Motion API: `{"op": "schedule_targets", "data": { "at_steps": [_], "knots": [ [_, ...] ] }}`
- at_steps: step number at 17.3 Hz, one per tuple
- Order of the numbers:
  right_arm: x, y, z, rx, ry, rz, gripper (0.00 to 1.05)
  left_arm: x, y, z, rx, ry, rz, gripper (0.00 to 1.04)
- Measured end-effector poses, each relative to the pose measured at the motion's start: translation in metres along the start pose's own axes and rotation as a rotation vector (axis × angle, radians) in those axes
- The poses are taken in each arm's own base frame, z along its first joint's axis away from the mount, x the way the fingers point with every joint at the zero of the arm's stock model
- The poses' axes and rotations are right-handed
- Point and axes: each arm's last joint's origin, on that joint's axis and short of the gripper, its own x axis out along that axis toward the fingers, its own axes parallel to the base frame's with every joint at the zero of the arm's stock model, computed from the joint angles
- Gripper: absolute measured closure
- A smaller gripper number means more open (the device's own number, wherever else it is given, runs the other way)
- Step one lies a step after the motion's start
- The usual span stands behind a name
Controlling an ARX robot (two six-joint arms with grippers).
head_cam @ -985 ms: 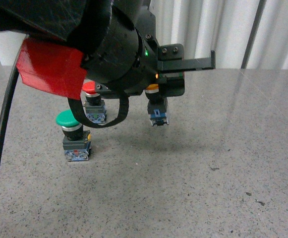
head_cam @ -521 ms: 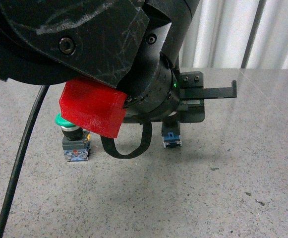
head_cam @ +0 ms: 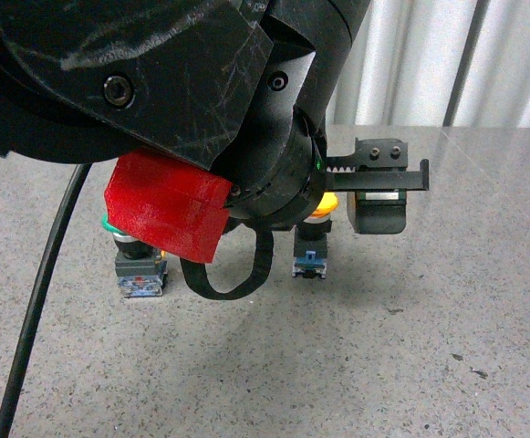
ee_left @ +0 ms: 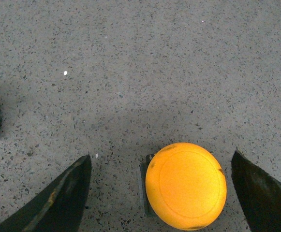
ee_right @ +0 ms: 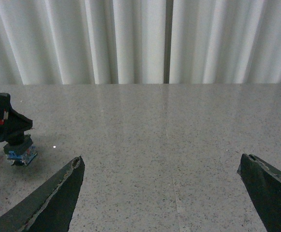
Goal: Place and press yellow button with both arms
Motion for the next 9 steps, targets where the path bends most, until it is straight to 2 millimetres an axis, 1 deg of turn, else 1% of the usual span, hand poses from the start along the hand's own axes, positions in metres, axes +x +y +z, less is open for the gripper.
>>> {"op": "schedule_targets", "data": {
  "at_steps": [1,2,3,5,7,9],
  "knots": [
    [0.0,0.0,0.0,0.0,0.0,0.0,0.07,-0.001,0.0,0.002,0.005,-0.007,-0.001,0.11],
    [0.0,0.0,0.0,0.0,0.0,0.0,0.07,-0.006,0.002,0.007,0.013,-0.033,0.0,0.05],
    [0.0,0.0,0.0,0.0,0.0,0.0,0.07,-0.014,0.006,0.015,0.016,-0.08,0.005,0.08],
    [0.0,0.0,0.0,0.0,0.0,0.0,0.07,-0.032,0.017,0.031,0.027,-0.168,0.038,0.07],
    [0.0,0.0,0.0,0.0,0.0,0.0,0.07,-0.05,0.033,0.045,0.038,-0.251,0.088,0.07],
    [0.0,0.0,0.0,0.0,0.0,0.0,0.07,-0.074,0.055,0.053,0.063,-0.333,0.166,0.07]
  ]
}}
